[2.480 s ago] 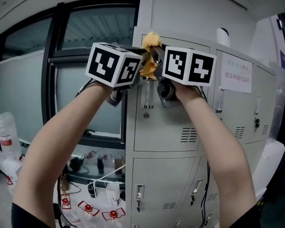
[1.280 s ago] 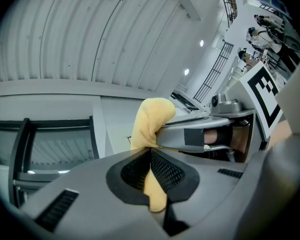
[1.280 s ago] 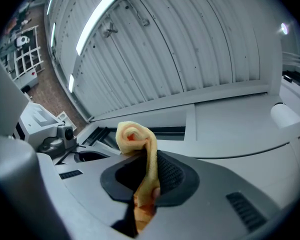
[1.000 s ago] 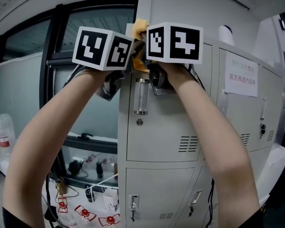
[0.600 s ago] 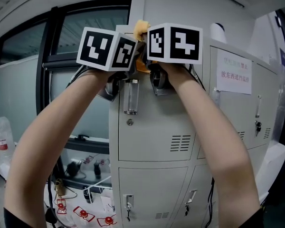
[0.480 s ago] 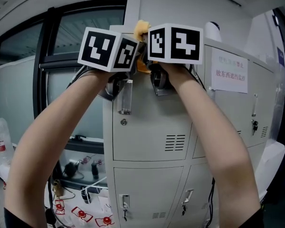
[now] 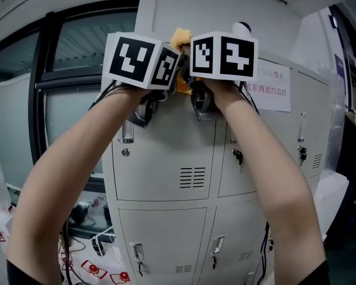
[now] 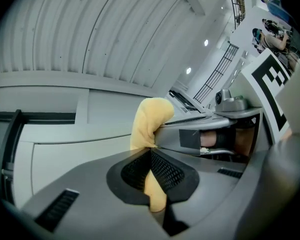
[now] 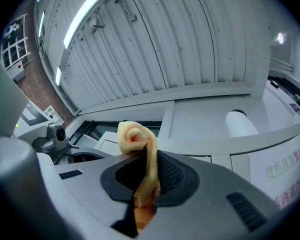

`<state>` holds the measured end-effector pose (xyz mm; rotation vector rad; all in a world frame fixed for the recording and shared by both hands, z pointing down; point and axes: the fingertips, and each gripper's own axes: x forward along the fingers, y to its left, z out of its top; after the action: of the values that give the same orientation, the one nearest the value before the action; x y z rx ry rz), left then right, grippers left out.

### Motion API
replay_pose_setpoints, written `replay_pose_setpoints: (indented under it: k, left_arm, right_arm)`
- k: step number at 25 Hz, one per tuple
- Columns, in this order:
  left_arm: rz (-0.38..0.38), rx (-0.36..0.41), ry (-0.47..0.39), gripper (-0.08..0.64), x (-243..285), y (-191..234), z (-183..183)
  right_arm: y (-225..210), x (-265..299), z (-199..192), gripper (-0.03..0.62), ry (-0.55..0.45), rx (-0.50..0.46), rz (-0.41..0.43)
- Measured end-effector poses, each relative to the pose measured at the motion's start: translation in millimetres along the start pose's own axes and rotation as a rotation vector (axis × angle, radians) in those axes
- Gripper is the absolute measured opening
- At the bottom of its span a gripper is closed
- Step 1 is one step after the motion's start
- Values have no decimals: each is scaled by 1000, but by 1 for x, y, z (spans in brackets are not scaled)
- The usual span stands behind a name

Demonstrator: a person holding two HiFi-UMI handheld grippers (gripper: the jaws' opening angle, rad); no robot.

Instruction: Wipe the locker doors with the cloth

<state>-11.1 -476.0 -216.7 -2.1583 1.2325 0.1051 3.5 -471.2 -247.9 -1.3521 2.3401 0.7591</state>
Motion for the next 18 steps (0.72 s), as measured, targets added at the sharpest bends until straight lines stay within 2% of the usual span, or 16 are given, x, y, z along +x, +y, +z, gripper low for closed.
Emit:
replay_pose_setpoints:
  k: [18]
  left_arm:
    - [-34, 12, 41, 21, 48, -60, 9]
  right_arm:
    - [-70, -34, -8, 69, 13, 29, -32]
